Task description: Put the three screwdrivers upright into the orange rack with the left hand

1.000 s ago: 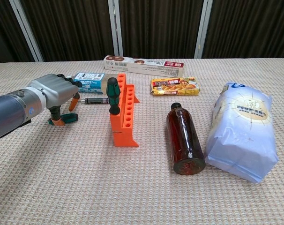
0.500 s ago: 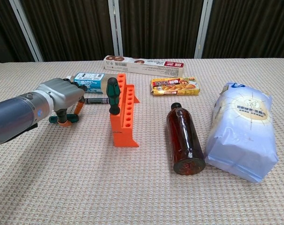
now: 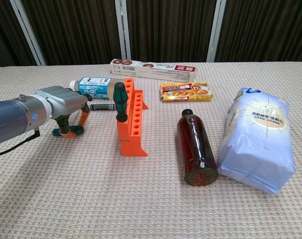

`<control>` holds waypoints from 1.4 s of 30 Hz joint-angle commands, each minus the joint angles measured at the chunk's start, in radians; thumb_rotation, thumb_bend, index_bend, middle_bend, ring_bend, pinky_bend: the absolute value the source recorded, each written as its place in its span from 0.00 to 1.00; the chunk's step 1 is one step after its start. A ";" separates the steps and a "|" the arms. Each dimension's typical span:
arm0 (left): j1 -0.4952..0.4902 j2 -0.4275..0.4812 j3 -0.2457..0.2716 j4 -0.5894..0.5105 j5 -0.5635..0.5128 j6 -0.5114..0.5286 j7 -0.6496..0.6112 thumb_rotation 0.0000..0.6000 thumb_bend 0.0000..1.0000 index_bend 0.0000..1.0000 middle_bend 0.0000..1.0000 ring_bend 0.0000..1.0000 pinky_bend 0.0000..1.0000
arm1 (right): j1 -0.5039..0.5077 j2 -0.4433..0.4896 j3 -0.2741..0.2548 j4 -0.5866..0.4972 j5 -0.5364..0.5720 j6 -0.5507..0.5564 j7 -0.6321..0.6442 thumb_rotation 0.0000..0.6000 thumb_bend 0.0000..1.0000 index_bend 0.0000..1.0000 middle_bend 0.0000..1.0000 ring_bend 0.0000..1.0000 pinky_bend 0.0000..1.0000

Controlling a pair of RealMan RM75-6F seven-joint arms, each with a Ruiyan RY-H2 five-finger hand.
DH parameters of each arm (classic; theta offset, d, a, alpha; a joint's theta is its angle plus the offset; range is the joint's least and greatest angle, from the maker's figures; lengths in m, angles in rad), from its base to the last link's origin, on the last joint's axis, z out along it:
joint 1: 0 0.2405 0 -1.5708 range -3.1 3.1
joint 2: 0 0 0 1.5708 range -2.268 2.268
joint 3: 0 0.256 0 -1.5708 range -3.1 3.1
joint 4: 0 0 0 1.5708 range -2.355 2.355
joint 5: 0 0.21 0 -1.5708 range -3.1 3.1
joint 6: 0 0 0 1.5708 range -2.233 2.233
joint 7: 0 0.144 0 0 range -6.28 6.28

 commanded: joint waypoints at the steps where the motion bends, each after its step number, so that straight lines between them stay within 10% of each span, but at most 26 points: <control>1: 0.034 0.047 -0.021 -0.061 0.050 0.004 -0.109 1.00 0.33 0.56 0.01 0.00 0.00 | -0.001 0.000 0.000 0.001 -0.003 0.003 0.002 1.00 0.00 0.00 0.00 0.00 0.00; 27: 0.276 0.235 -0.280 -0.368 0.447 0.083 -1.131 1.00 0.37 0.63 0.10 0.00 0.00 | -0.006 -0.002 0.000 0.005 -0.018 0.022 0.011 1.00 0.00 0.00 0.00 0.00 0.00; 42: 0.221 0.108 -0.283 -0.310 0.510 0.057 -1.265 1.00 0.39 0.62 0.09 0.00 0.00 | -0.008 -0.004 0.001 0.018 -0.009 0.017 0.026 1.00 0.00 0.00 0.00 0.00 0.00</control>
